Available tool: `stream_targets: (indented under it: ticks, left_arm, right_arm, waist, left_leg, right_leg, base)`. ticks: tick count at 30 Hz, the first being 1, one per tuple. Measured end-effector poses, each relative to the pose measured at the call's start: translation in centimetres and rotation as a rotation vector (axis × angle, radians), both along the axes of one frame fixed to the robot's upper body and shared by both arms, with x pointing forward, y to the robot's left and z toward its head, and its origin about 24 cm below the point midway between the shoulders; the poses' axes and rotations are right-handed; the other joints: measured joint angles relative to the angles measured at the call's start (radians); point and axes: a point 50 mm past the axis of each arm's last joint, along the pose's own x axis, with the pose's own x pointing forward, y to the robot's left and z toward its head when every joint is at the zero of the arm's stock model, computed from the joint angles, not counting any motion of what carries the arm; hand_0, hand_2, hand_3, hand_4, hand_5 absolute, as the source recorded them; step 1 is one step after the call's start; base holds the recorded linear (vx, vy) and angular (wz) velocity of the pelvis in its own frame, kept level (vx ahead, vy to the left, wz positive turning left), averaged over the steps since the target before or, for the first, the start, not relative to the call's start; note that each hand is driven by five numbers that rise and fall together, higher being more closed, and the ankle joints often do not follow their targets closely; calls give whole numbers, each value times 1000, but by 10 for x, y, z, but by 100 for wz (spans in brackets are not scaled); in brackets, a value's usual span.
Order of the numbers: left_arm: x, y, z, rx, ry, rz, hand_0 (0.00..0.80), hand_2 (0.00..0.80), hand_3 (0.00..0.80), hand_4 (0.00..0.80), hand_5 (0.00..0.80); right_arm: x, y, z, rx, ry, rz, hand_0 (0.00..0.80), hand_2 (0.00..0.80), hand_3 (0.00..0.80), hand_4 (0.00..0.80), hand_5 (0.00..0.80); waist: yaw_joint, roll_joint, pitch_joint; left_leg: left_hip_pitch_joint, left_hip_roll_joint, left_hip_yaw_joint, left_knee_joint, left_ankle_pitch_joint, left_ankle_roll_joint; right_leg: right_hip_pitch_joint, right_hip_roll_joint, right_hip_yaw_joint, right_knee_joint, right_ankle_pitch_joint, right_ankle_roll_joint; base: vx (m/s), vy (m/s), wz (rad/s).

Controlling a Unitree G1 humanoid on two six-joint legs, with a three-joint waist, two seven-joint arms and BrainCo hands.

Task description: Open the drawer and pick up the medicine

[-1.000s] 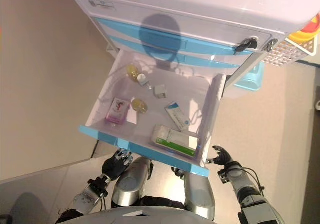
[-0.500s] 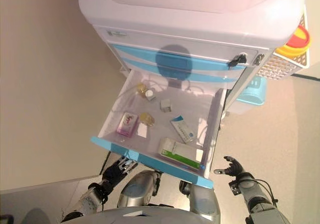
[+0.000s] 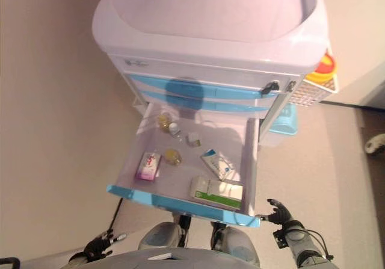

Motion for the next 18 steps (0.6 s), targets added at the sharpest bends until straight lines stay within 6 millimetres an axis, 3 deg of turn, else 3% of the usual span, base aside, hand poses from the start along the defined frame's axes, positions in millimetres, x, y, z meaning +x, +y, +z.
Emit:
stream_targets:
  ticks: [5, 11, 15, 18]
  left_arm:
    - [5, -7, -2, -5, 31, -88, 0, 0, 0, 0, 0]
    - [7, -25, -8, -60, 21, -97, 0, 0, 0, 0, 0]
    - [-3, -28, -10, -45, 33, -72, 0, 0, 0, 0, 0]
    - [-11, -22, -9, -20, 40, -61, 0, 0, 0, 0, 0]
  right_arm:
    - [-2, 0, -1, -32, -38, -87, 0, 0, 0, 0, 0]
    - [-2, -8, 9, -171, -175, -234, 0, 0, 0, 0, 0]
    - [37, -4, 51, -251, -475, -239, 0, 0, 0, 0, 0]
    - [55, -1, 84, -309, -670, -253, 0, 0, 0, 0, 0]
  waist:
    - [-33, -6, -18]
    - [-73, -5, -51]
    - [-111, -48, -61]
    - [-125, -78, -74]
  left_leg:
    - [31, -3, 70, -42, 7, 28]
    - [59, -12, 119, -83, 17, 45]
    - [72, -12, 179, -108, 22, 53]
    - [68, -16, 212, -121, 30, 59]
  right_leg:
    - [27, 0, 58, -82, 57, 25]
    - [48, 2, 108, -135, 106, 40]
    - [48, 4, 146, -179, 143, 67]
    - [32, -1, 169, -189, 152, 77]
  base:
    - [17, 16, -39]
    - [-19, -16, -26]
    - [-67, -8, -43]
    - [-47, 41, -31]
